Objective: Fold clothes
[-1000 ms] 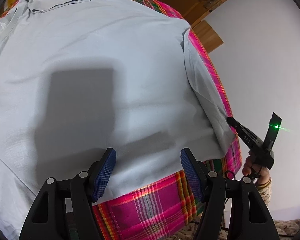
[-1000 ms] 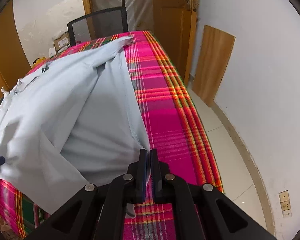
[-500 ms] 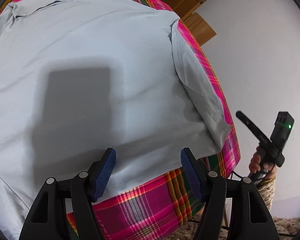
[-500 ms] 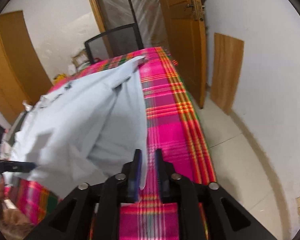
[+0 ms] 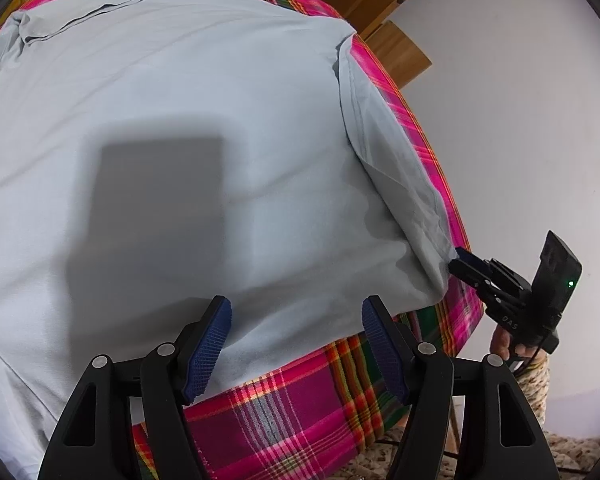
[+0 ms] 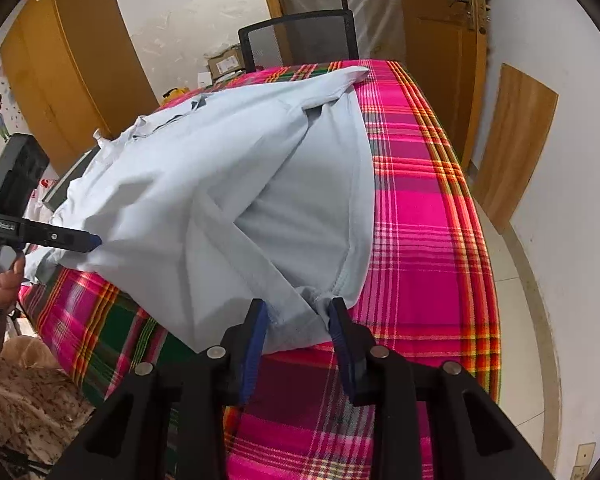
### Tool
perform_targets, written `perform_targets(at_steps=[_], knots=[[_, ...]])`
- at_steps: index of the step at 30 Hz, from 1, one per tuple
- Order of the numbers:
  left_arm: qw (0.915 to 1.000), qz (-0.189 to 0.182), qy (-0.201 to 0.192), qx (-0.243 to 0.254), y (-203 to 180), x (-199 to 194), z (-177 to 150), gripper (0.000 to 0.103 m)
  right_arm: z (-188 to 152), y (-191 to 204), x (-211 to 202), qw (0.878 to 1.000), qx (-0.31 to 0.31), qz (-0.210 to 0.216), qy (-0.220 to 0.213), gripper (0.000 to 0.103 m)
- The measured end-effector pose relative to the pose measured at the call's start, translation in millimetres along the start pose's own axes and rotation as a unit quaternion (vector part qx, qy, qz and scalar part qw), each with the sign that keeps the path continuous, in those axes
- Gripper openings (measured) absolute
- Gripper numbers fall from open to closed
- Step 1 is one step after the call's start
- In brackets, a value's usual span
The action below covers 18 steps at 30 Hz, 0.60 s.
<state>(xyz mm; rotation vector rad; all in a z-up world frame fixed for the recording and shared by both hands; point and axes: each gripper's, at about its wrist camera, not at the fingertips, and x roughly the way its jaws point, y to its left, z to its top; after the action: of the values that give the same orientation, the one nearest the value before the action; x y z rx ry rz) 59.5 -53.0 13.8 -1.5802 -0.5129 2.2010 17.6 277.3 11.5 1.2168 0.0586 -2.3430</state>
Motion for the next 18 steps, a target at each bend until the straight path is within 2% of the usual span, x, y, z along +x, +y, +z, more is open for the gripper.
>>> perform_targets(at_steps=[1,2,4,12,18], knots=[[1.0,0.0,0.0,0.0,0,0,0,0.072,-1,-2,0,1.0,0.0,-0.006,0.002,0.016],[1.0,0.0,0.0,0.0,-1,1,1,0.073,-2,-3,0,1.0,0.001,-0.014,0.004,0.011],[1.0,0.002,0.001,0.001,-2,1,2,0.073,-4,-3,-3,1.0,0.002,-0.014,0.003,0.009],[1.0,0.002,0.004,0.0,-3,4,5,0.073,-12,-10,-16,0.998,0.02,-0.048,0.025,0.007],[1.0,-0.001,0.006,0.0,-2,4,12,0.073,-2,-16,-17,0.999,0.009,-0.04,0.021,0.012]])
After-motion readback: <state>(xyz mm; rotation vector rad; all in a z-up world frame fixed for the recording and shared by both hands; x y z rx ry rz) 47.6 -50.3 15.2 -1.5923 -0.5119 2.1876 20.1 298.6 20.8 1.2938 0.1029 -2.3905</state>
